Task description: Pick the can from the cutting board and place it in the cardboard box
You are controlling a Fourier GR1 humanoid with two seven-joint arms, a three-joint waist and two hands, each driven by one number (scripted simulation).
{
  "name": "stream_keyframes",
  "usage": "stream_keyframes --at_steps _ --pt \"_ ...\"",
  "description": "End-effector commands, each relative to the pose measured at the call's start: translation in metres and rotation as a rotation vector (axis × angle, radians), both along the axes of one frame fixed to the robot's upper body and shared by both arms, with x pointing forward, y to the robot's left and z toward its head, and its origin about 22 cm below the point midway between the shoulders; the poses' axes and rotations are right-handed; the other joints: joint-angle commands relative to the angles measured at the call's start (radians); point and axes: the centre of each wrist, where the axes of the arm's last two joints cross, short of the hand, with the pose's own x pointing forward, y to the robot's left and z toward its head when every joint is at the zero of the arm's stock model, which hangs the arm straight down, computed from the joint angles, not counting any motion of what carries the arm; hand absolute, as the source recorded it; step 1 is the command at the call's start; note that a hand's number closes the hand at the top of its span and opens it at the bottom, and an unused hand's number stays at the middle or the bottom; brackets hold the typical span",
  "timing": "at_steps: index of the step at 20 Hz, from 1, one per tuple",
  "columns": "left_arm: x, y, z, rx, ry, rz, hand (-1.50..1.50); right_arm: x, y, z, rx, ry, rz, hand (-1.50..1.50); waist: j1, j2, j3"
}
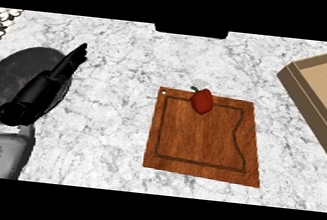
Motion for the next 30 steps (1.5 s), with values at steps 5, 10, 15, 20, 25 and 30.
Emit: stream_keyframes --at_steps 5,10,15,20,25,30 --pt "-0.003 0.006 0.001 -0.003 0.0 -0.005 0.0 -0.022 -0.051 -0.033 0.081 0.284 0.041 1.5 0.007 0.002 0.0" --pt "0.001 -0.01 0.001 -0.014 -0.003 -0.012 0.0 -0.036 -0.075 -0.03 0.196 0.353 0.102 -1.5 0.006 0.002 0.001" --pt "0.005 -0.013 -0.007 0.007 0.007 -0.032 0.0 -0.03 -0.071 -0.024 0.237 0.223 0.257 -1.5 0.012 0.006 0.002" --pt "-0.003 -0.002 -0.007 -0.002 0.005 0.007 0.0 -0.032 -0.076 -0.015 0.51 -0.303 0.292 -1.5 -0.014 -0.007 0.006" --pt "-0.007 0.002 -0.01 -0.001 0.003 -0.001 0.0 -0.04 -0.09 -0.003 0.845 -0.604 0.133 -1.5 0.003 0.002 0.004" --pt "-0.001 0.0 -0.005 0.003 -0.008 0.003 0.0 -0.085 -0.13 -0.023 0.857 -0.707 0.037 -1.5 -0.003 0.006 0.003"
